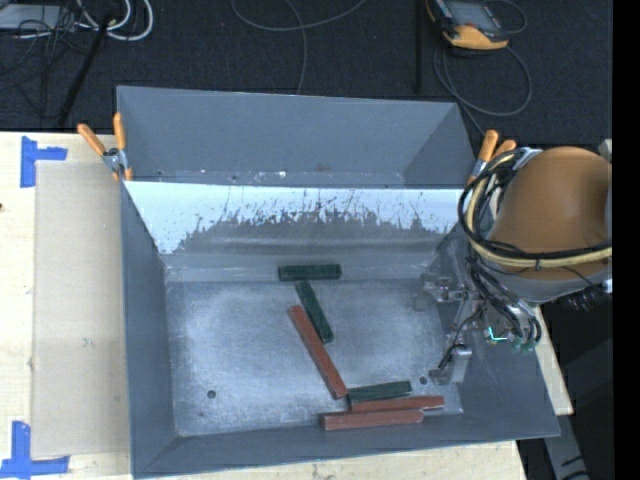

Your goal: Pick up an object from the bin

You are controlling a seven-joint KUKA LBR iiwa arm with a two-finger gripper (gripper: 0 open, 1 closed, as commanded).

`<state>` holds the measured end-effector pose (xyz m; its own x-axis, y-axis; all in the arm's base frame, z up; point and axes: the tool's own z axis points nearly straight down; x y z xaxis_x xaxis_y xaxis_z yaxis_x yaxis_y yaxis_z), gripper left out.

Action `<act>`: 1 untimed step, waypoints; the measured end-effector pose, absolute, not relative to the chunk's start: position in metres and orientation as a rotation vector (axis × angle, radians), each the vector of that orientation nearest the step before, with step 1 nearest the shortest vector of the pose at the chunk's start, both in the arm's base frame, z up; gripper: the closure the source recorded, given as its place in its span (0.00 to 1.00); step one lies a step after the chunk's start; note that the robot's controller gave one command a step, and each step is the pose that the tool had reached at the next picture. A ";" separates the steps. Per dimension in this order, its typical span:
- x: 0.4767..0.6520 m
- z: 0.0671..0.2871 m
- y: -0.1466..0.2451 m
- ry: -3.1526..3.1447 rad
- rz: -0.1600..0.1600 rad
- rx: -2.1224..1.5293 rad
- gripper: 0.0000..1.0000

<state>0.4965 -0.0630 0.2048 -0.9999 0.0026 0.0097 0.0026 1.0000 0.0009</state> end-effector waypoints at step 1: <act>0.511 0.066 -0.026 -3.117 -0.003 0.319 0.00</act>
Offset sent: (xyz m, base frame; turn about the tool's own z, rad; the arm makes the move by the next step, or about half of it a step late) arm 0.0156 0.0361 -0.1348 -0.2062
